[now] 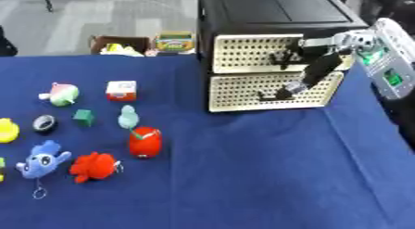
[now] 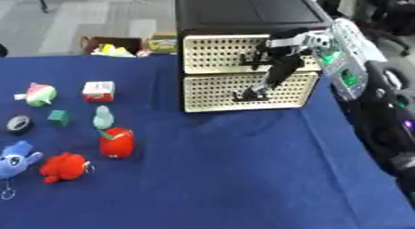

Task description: Pick up objects from table and place into drawer.

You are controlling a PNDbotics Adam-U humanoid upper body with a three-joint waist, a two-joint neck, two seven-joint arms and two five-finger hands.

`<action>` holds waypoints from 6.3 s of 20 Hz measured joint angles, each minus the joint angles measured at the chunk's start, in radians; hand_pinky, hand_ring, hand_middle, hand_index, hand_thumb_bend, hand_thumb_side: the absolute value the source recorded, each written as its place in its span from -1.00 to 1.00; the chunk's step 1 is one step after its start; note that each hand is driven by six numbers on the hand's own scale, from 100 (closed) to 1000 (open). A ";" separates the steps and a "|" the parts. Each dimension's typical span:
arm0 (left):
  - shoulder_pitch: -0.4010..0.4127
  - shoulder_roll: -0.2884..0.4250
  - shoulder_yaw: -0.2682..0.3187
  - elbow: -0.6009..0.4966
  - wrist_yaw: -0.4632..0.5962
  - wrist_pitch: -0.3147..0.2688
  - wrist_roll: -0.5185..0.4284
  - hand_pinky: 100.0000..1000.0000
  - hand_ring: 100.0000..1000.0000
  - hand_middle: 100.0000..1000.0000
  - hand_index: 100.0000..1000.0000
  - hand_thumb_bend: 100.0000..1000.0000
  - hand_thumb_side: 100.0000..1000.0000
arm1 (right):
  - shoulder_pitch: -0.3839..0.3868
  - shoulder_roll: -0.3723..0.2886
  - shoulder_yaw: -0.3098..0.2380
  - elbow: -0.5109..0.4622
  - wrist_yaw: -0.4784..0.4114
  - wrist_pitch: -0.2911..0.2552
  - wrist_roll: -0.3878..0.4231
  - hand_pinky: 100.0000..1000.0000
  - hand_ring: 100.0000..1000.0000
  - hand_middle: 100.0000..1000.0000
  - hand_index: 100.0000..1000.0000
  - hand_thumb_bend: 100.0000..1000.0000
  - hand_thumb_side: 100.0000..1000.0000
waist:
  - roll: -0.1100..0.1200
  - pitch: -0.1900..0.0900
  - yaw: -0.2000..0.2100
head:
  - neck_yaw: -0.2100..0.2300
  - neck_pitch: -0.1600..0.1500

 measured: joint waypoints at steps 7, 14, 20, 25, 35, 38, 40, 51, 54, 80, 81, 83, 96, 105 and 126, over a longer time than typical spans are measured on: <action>0.000 0.000 0.000 0.000 0.001 0.001 0.001 0.18 0.66 0.32 0.58 -1.00 0.46 | 0.009 -0.007 0.001 -0.019 -0.003 0.005 -0.001 -1.00 -0.89 -1.00 0.38 0.17 0.03 | -0.005 0.003 -0.006 | 0.003 0.000; 0.001 0.000 0.000 0.000 0.001 0.002 0.002 0.18 0.66 0.32 0.58 -1.00 0.47 | 0.018 -0.020 0.011 -0.036 -0.014 0.000 -0.001 -1.00 -0.88 -1.00 0.38 0.12 0.01 | -0.014 0.005 -0.018 | 0.015 0.000; 0.001 0.001 0.000 0.000 0.010 0.005 0.004 0.18 0.66 0.32 0.58 -1.00 0.48 | 0.040 -0.038 0.013 -0.055 -0.035 -0.011 -0.001 -1.00 -0.88 -1.00 0.39 0.14 0.01 | -0.019 0.005 -0.034 | 0.034 0.000; 0.001 0.002 0.001 0.000 0.018 0.006 0.004 0.18 0.66 0.32 0.58 -1.00 0.48 | 0.063 -0.051 0.007 -0.082 -0.047 -0.015 -0.002 -1.00 -0.88 -1.00 0.39 0.14 0.01 | -0.018 0.005 -0.050 | 0.051 0.000; 0.001 0.002 0.002 0.000 0.022 0.006 0.005 0.18 0.66 0.32 0.58 -1.00 0.46 | 0.093 -0.063 0.000 -0.122 -0.074 -0.027 0.002 -1.00 -0.90 -1.00 0.38 0.12 0.01 | -0.011 -0.001 -0.085 | 0.076 0.001; 0.001 0.002 0.002 0.000 0.022 0.007 0.005 0.18 0.66 0.32 0.58 -1.00 0.46 | 0.101 -0.063 0.000 -0.130 -0.090 -0.028 0.001 -1.00 -0.91 -1.00 0.38 0.10 0.02 | -0.011 -0.001 -0.090 | 0.076 0.002; 0.001 0.002 0.002 0.000 0.023 0.007 0.006 0.18 0.66 0.32 0.58 -1.00 0.46 | 0.103 -0.063 0.000 -0.134 -0.101 -0.028 0.001 -1.00 -0.91 -1.00 0.38 0.07 0.03 | -0.011 -0.002 -0.094 | 0.077 0.002; 0.001 0.002 0.002 0.000 0.028 0.010 0.005 0.18 0.66 0.32 0.58 -1.00 0.46 | 0.110 -0.047 -0.009 -0.128 -0.119 -0.037 0.000 -1.00 -0.92 -1.00 0.34 -0.15 0.04 | -0.011 -0.006 -0.105 | 0.087 0.002; 0.001 0.002 0.002 0.000 0.028 0.011 0.005 0.18 0.66 0.32 0.58 -1.00 0.45 | 0.111 -0.044 -0.014 -0.123 -0.121 -0.046 0.000 -1.00 -0.93 -1.00 0.32 -0.20 0.05 | -0.008 -0.006 -0.106 | 0.091 0.002; 0.000 0.002 0.002 0.000 0.037 0.015 0.010 0.17 0.68 0.33 0.58 -1.00 0.46 | 0.101 -0.025 -0.030 -0.089 -0.150 -0.109 -0.002 -1.00 -0.95 -1.00 0.13 -0.56 0.04 | -0.002 -0.009 -0.111 | 0.103 0.002; 0.000 0.002 0.002 0.000 0.037 0.015 0.010 0.17 0.68 0.33 0.58 -1.00 0.48 | 0.101 -0.025 -0.030 -0.089 -0.150 -0.110 -0.002 -1.00 -0.95 -1.00 0.12 -0.56 0.04 | -0.002 -0.009 -0.111 | 0.103 0.002; -0.001 0.002 0.002 0.000 0.038 0.016 0.012 0.17 0.68 0.33 0.58 -1.00 0.45 | 0.101 -0.026 -0.030 -0.088 -0.150 -0.111 -0.003 -1.00 -0.95 -1.00 0.10 -0.62 0.05 | -0.002 -0.009 -0.111 | 0.103 0.002; -0.008 0.002 0.003 0.000 0.041 0.011 0.018 0.17 0.68 0.33 0.58 -1.00 0.44 | 0.109 -0.032 -0.034 -0.100 -0.154 -0.110 -0.002 -1.00 -0.91 -1.00 0.47 -0.42 0.17 | -0.002 -0.009 -0.110 | 0.104 -0.008; -0.009 0.001 0.003 0.000 0.043 0.010 0.020 0.17 0.67 0.33 0.58 -1.00 0.44 | 0.105 -0.062 -0.036 -0.167 -0.112 -0.076 0.004 -1.00 -0.89 -1.00 0.54 -0.35 0.22 | -0.005 -0.015 -0.091 | 0.102 -0.069; -0.008 0.001 0.003 0.000 0.045 0.010 0.024 0.17 0.67 0.32 0.58 -1.00 0.43 | 0.102 -0.062 -0.036 -0.185 -0.098 -0.075 0.004 -1.00 -0.89 -1.00 0.59 -0.25 0.24 | 0.001 -0.025 -0.087 | 0.072 -0.041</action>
